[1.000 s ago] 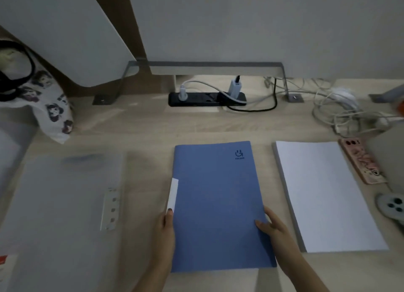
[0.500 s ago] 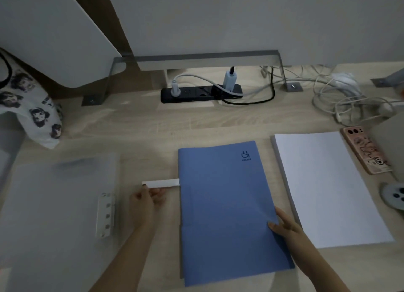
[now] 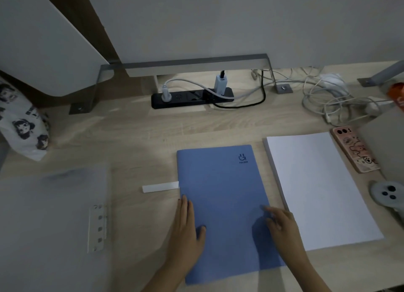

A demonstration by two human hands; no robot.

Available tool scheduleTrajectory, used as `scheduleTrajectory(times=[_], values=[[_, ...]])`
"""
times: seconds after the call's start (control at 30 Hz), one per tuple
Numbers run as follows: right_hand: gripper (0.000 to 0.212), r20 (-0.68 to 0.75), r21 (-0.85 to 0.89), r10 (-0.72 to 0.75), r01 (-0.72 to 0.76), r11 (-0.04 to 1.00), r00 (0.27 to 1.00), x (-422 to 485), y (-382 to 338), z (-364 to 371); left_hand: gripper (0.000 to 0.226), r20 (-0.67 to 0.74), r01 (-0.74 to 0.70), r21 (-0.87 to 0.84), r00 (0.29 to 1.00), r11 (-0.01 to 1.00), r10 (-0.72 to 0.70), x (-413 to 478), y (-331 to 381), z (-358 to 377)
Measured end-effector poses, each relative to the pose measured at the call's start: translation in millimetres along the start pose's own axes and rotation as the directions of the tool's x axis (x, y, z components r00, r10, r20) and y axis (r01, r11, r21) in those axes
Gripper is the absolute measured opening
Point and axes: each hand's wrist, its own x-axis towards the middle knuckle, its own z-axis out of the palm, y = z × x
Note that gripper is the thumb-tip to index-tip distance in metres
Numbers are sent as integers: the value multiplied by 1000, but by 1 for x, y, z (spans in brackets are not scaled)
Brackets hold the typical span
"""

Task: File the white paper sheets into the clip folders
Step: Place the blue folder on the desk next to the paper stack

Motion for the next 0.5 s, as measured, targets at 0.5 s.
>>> scheduleTrajectory(times=[0.5], values=[[36, 25, 314, 224, -220, 924, 974, 6, -25, -3, 76, 18, -141, 416, 989, 898, 147, 3, -37, 10]])
